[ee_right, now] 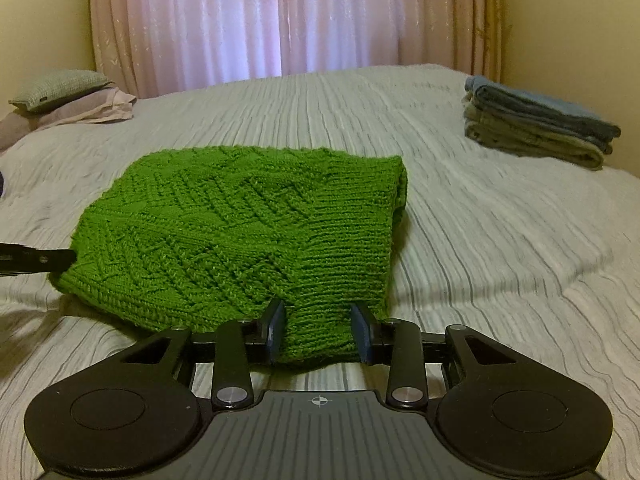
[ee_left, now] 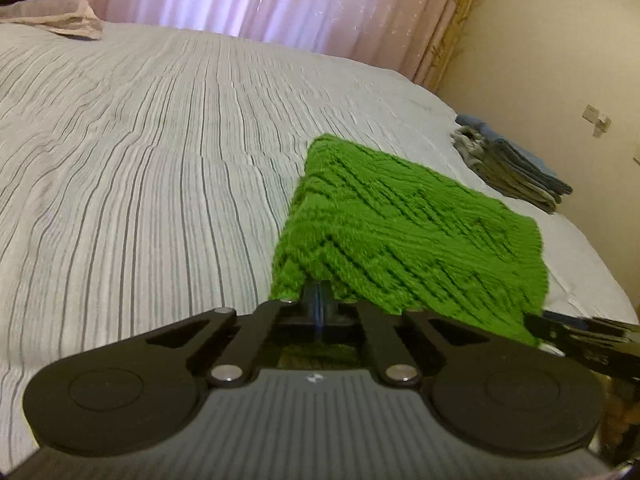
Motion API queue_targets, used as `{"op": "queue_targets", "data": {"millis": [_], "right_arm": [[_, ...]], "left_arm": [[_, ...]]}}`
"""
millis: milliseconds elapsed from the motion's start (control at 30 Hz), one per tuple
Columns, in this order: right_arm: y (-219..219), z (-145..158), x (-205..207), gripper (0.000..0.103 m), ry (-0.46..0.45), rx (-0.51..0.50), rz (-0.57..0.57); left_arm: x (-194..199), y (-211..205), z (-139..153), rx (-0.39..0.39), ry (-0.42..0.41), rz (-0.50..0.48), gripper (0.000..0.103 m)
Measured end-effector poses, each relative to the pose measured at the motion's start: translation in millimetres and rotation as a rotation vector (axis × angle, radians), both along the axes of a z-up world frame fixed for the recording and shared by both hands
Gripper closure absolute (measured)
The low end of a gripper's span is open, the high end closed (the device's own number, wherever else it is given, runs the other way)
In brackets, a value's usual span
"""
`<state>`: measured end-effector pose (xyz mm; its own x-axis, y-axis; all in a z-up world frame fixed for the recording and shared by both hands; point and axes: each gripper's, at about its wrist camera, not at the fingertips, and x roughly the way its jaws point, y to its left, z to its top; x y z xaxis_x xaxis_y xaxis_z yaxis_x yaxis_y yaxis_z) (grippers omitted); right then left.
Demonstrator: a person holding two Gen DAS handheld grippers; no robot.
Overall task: Fold clothes
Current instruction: 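Lay the vest flat with both grippers and open them, then grasp the folded vest edge with both grippers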
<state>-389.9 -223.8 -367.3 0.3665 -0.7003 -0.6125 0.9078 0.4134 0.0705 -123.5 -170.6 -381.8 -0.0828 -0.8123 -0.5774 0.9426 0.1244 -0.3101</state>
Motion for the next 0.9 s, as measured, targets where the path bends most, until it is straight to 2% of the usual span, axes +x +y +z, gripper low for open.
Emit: {"op": "queue_targets", "data": {"millis": [133, 233, 267, 367, 400, 567, 633, 733, 800, 900], "right_arm": [[-7.5, -3.5, 2.1, 0.068, -0.011, 0.015, -0.010], [-8.6, 1.4, 1.5, 0.068, -0.025, 0.039, -0.026], [-6.2, 5.3, 0.9, 0.066, -0.027, 0.041, -0.034], [4.6, 18.3, -1.2, 0.046, -0.029, 0.042, -0.068], [8.7, 22.7, -2.0, 0.044, -0.031, 0.043, -0.080], [24.8, 31.7, -4.6, 0.044, -0.021, 0.084, -0.082], [30.1, 32.0, -6.0, 0.043, -0.016, 0.097, -0.087], [38.8, 32.4, -9.3, 0.042, -0.017, 0.133, -0.093], [44.3, 34.4, -11.8, 0.031, -0.024, 0.151, -0.098], [53.7, 39.1, -14.9, 0.029, -0.033, 0.150, -0.102]], "left_arm": [[-5.7, -6.8, -0.8, 0.009, -0.038, 0.005, 0.100], [-8.4, 2.2, 8.5, 0.021, -0.030, 0.038, 0.100], [-9.5, 5.6, 12.6, 0.025, -0.027, 0.052, 0.100], [-19.1, 12.9, 32.8, 0.044, -0.075, 0.088, 0.099], [-23.0, 14.9, 38.1, 0.052, -0.096, 0.097, 0.099], [-44.7, 28.0, 54.9, 0.117, -0.191, 0.103, 0.093], [-50.9, 32.6, 57.6, 0.140, -0.206, 0.107, 0.088], [-58.1, 37.5, 57.3, 0.189, -0.215, 0.116, 0.086], [-62.9, 42.2, 57.6, 0.209, -0.221, 0.118, 0.086], [-70.5, 51.2, 60.5, 0.217, -0.237, 0.111, 0.085]]}}
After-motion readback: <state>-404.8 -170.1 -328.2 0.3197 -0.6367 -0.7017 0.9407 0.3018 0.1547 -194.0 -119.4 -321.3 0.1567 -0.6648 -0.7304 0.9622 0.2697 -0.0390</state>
